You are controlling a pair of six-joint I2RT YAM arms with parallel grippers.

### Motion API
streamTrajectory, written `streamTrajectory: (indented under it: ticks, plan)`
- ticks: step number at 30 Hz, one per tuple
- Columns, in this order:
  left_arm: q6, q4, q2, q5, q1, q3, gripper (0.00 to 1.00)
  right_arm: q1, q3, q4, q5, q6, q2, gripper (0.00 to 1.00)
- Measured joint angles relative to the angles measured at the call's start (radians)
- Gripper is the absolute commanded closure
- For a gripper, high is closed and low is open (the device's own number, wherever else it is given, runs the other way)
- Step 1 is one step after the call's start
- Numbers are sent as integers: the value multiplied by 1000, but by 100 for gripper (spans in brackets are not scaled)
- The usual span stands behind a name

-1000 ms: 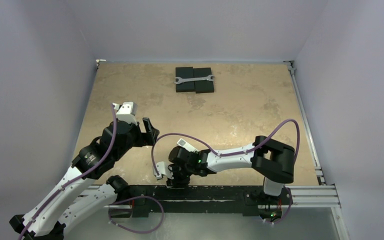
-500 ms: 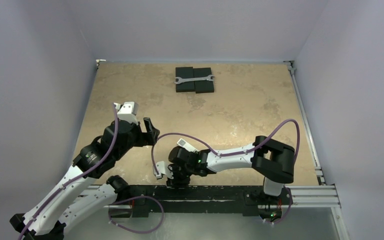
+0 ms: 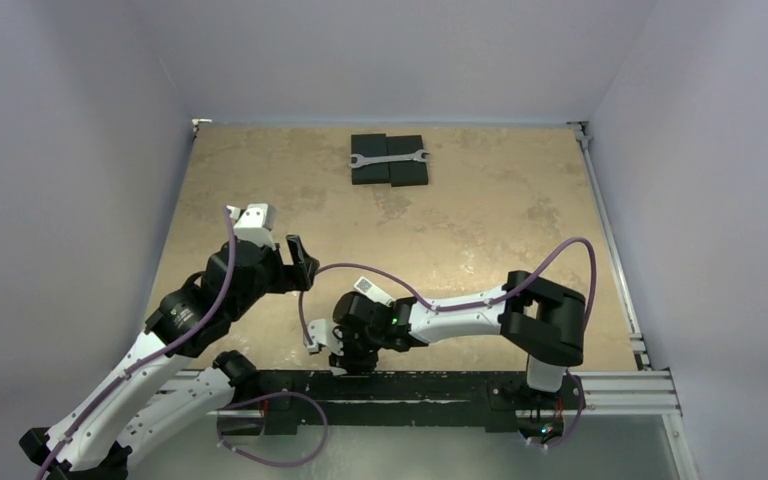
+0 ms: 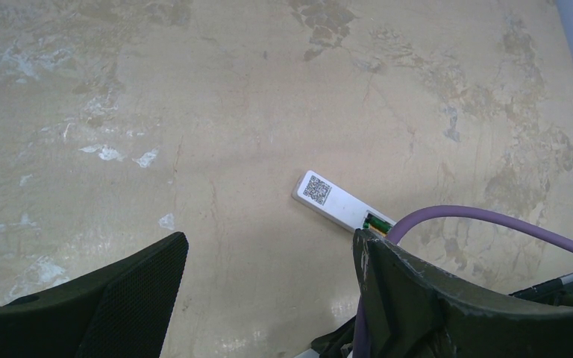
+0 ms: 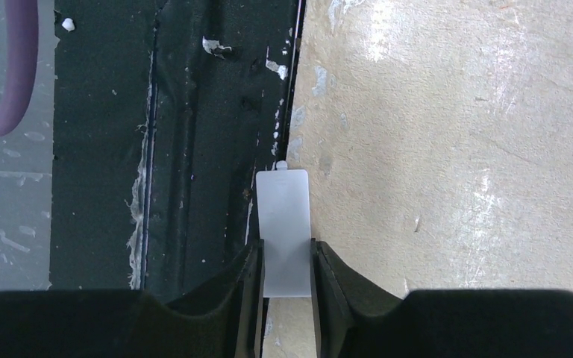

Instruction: Load the batteries into the remote control

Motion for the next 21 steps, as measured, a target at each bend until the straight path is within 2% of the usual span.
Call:
streamTrajectory:
  ticks: [9, 21]
  plan:
    - [0, 0, -3, -1, 0, 0, 18, 3, 4, -9, 23, 26, -2, 84]
    - [0, 7, -8, -2, 0, 0, 18, 8, -21, -58, 180, 184, -54, 83]
